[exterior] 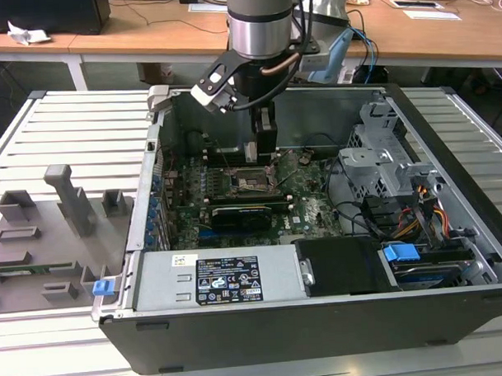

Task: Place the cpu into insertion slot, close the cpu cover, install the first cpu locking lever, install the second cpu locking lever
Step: 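Place the cpu into insertion slot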

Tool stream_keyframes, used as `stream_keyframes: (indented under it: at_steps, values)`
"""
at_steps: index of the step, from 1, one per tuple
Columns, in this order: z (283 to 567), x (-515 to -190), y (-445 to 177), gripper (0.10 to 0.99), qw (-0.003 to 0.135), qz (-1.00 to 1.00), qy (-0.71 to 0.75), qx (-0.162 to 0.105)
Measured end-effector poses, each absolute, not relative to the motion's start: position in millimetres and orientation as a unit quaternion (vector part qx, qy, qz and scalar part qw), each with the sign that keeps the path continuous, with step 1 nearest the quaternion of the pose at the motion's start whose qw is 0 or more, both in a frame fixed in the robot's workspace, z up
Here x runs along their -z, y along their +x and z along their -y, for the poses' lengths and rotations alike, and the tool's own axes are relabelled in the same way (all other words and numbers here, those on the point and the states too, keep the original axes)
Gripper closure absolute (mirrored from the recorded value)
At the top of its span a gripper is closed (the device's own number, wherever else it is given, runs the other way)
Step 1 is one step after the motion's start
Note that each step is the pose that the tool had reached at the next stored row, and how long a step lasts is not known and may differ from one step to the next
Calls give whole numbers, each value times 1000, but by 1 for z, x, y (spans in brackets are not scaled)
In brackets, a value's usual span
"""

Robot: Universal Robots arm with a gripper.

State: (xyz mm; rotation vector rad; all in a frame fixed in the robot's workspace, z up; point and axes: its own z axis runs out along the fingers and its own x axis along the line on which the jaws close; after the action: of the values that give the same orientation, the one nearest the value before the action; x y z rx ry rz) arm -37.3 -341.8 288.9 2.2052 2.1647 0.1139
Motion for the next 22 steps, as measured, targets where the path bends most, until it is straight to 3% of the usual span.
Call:
stream_keyframes:
  at_steps: [22]
  values:
    - [338,-263,-37,549,22,-711,701,-39]
